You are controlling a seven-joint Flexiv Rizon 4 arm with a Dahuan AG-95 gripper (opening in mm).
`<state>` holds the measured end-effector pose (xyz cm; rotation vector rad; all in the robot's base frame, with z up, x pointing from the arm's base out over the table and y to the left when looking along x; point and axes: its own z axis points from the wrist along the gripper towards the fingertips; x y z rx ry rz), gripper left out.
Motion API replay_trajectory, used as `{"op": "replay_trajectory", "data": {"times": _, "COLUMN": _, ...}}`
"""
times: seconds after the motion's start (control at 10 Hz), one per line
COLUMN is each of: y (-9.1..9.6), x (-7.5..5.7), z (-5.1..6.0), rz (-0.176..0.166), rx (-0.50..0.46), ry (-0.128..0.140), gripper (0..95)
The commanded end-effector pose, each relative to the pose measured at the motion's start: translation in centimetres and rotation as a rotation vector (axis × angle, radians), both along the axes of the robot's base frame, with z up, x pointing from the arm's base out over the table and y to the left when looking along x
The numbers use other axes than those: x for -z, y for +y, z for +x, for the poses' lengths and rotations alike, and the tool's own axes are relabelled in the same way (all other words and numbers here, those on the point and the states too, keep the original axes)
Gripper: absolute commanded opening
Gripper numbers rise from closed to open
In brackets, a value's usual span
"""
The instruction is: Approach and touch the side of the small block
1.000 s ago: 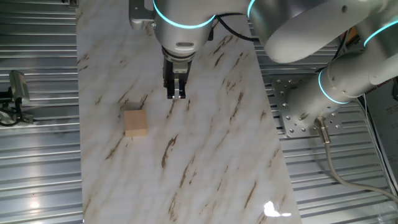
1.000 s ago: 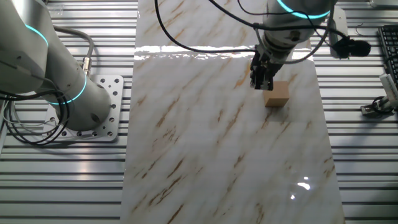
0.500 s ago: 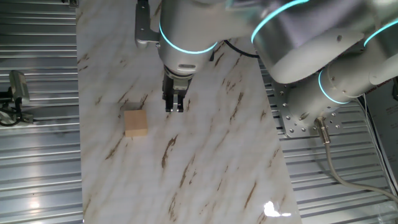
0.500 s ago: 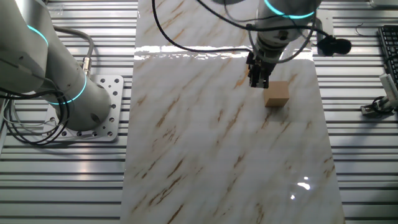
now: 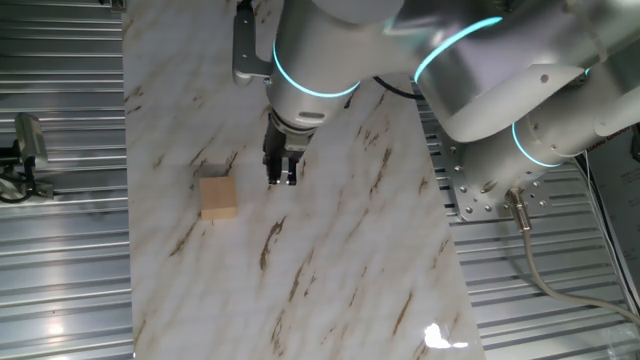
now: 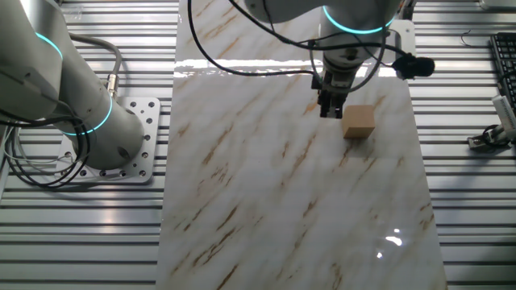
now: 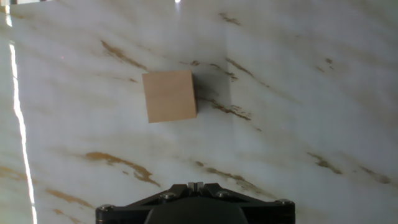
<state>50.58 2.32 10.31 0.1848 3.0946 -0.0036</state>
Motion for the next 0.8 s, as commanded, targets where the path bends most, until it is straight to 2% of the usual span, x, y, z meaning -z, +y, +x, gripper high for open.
{"op": "replay_trajectory", "data": {"times": 0.1, "y": 0.0, "x": 0.4, "z": -0.1, "rz": -0.007, "rx": -0.003, "ry": -0.013, "gripper": 0.0}}
{"op": "replay_trajectory", "data": {"times": 0.3, "y": 0.1, "x": 0.9, "z": 0.0, "rz": -0.008, "rx": -0.002, "ry": -0.021, "gripper": 0.0}}
{"op": "replay_trajectory", "data": {"times": 0.4, "y": 0.2, "x": 1.3, "z": 0.0, "rz": -0.008, "rx": 0.001, "ry": -0.035, "gripper": 0.0}}
{"op": "replay_trajectory", "data": {"times": 0.6, "y": 0.2, "x": 1.6, "z": -0.2, "rz": -0.005, "rx": 0.012, "ry": -0.047, "gripper": 0.0}}
{"op": "replay_trajectory", "data": {"times": 0.8, "y": 0.2, "x": 1.9, "z": -0.7, "rz": -0.003, "rx": 0.008, "ry": -0.073, "gripper": 0.0}}
